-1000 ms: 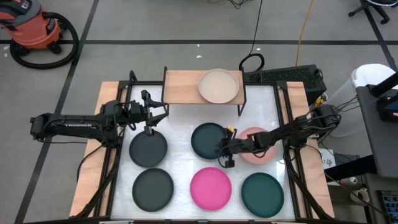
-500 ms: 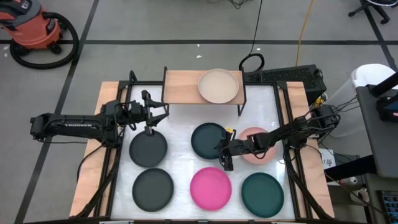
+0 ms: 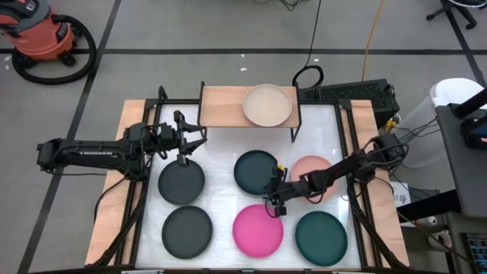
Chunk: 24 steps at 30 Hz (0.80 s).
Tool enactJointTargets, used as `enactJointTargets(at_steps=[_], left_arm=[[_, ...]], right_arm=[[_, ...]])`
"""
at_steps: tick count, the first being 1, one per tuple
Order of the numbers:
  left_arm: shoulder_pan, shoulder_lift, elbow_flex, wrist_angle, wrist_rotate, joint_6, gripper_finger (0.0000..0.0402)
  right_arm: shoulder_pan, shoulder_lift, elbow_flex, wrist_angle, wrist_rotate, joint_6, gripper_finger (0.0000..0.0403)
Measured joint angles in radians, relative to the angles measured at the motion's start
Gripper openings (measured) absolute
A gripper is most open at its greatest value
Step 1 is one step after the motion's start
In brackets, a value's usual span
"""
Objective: Place and stack plates onto a shelf
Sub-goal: Stack the top dark green plate on top of the light brown plate on top of the shelf
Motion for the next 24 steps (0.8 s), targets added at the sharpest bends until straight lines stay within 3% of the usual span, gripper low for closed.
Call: enactJointTargets(at_steps=[9, 12, 19, 24], left_arm=[[0.0, 0.0, 0.0, -0.002, 0.0, -0.001, 0.0198], [0.0, 0.0, 0.0, -0.002, 0.0, -0.001, 0.0198], [0.0, 0.0, 0.0, -0.002, 0.0, -0.001, 0.0198], [0.0, 0.0, 0.0, -0.002, 0.0, -0.001, 0.0198]], right_arm=[[-0.014, 0.023, 0.0, 0.005, 0.046, -0.022, 0.0159], [-0.014, 0.023, 0.0, 0.005, 0.045, -0.059, 0.0128], [-0.013, -0.005, 0.0, 0.026, 0.048, -0.121, 0.0015], [-0.002, -0.093, -0.001, 0.096, 0.038, -0.198, 0.0009]])
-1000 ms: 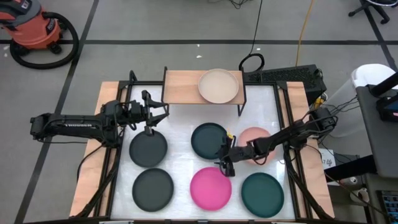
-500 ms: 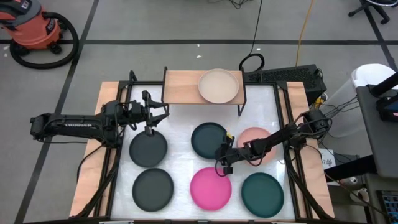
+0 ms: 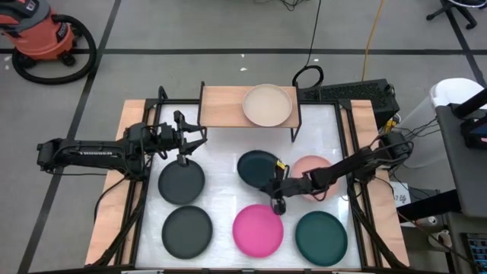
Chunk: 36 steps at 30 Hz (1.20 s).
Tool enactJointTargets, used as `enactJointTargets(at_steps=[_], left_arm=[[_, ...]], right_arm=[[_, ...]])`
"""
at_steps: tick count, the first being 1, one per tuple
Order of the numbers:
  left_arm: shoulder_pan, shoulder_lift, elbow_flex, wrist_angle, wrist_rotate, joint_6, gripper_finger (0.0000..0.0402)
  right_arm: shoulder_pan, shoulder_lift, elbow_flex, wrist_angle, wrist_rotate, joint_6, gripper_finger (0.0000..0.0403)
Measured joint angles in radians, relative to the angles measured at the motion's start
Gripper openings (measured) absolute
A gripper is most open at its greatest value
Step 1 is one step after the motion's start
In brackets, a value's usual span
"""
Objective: Place and stack plates onto a shelf
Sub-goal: Stack the top dark green plate on top of the light brown plate on top of the shelf
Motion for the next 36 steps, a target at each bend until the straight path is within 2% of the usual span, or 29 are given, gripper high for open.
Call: enactJointTargets(at_steps=[9, 14, 20, 25, 30, 36], left_arm=[[0.0, 0.0, 0.0, 0.003, 0.0, -0.004, 0.0198], [0.0, 0.0, 0.0, 0.004, 0.0, -0.006, 0.0198], [0.0, 0.0, 0.0, 0.009, 0.0, -0.007, 0.0198], [0.0, 0.0, 0.0, 0.006, 0.0, -0.005, 0.0198], [0.0, 0.0, 0.0, 0.005, 0.0, 0.0, 0.0198], [0.0, 0.0, 0.0, 0.004, 0.0, 0.0, 0.0198]], right_arm=[[0.013, -0.271, 0.03, 0.12, 0.009, -0.251, 0.0003], [-0.062, -0.366, 0.078, 0.111, 0.149, -0.45, 0.0002], [-0.279, -0.36, 0.194, -0.158, 0.156, -0.432, 0.0001], [-0.43, -0.33, 0.247, -0.277, 0.057, -0.379, 0.0001], [-0.49, -0.291, 0.25, -0.307, 0.028, -0.333, 0.0006], [-0.498, -0.245, 0.25, -0.298, 0.041, -0.316, 0.0042]])
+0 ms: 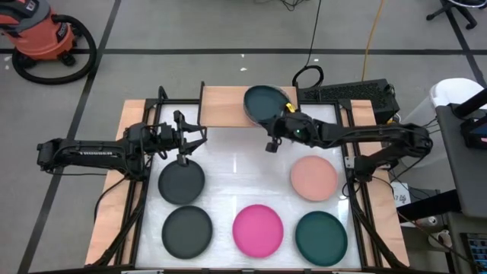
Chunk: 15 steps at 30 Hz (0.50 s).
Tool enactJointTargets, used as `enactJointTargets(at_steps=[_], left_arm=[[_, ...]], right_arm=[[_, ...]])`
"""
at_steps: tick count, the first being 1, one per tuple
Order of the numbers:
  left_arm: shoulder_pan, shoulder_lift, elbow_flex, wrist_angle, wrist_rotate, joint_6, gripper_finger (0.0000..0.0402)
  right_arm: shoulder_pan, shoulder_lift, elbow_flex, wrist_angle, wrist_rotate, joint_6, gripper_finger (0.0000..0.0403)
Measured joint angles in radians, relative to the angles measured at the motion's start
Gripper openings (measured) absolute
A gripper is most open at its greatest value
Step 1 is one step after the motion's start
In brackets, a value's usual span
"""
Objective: Place and stack plates onto a shelf
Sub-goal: Stack the top dark green plate on top of the light brown plate on top of the shelf
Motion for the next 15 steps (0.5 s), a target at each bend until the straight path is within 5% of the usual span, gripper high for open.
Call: enactJointTargets(at_steps=[15], left_arm=[[0.0, 0.0, 0.0, -0.011, 0.0, 0.0, 0.0198]], right_arm=[[0.009, -0.006, -0.001, 0.037, 0.073, 0.025, 0.0175]])
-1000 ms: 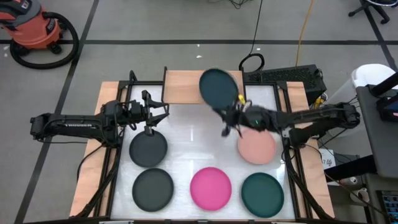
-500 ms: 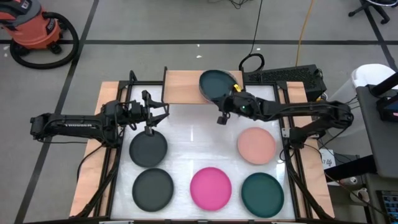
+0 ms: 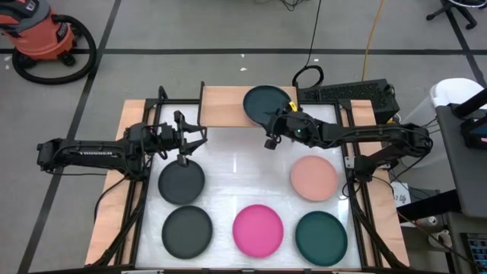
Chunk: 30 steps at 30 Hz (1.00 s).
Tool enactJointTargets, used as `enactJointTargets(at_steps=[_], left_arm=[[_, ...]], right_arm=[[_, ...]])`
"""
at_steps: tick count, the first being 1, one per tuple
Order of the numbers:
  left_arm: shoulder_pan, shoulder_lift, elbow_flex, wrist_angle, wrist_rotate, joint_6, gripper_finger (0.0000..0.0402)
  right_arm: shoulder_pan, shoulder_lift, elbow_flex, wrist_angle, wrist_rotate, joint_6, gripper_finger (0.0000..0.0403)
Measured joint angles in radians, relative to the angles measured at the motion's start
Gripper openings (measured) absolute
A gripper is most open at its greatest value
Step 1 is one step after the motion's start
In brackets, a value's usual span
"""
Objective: Place and stack plates onto a shelf
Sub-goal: Stack the top dark green plate on top of the light brown plate on top of the shelf, then stack the top black plate on top of the dark blue plate on top of the shelf
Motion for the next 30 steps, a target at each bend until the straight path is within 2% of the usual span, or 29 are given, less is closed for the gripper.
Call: enactJointTargets(at_steps=[11, 13, 17, 19, 22, 26, 30], left_arm=[[0.0, 0.0, 0.0, -0.02, 0.0, -0.018, 0.0198], [-0.012, -0.001, 0.003, -0.091, 0.004, -0.011, 0.0198], [-0.078, 0.033, 0.086, -0.384, 0.001, 0.083, 0.0198], [-0.122, 0.071, 0.141, -0.468, -0.009, 0.103, 0.0198], [-0.207, 0.157, 0.193, -0.489, -0.024, 0.171, 0.0198], [-0.325, 0.296, 0.239, -0.456, -0.065, 0.316, 0.0198], [-0.422, 0.429, 0.265, -0.484, -0.079, 0.348, 0.0198]], right_arm=[[0.013, -0.014, 0.0, -0.036, -0.003, 0.023, 0.0187], [0.033, -0.026, -0.001, -0.012, -0.011, 0.045, 0.0187], [0.094, -0.062, -0.001, 0.125, -0.143, 0.063, 0.0187], [0.132, -0.08, -0.001, 0.198, -0.191, 0.051, 0.0187], [0.187, -0.114, -0.001, 0.241, -0.19, 0.005, 0.0187], [0.25, -0.169, -0.001, 0.206, -0.187, -0.019, 0.0187], [0.311, -0.229, -0.001, 0.111, -0.187, 0.03, 0.0187]])
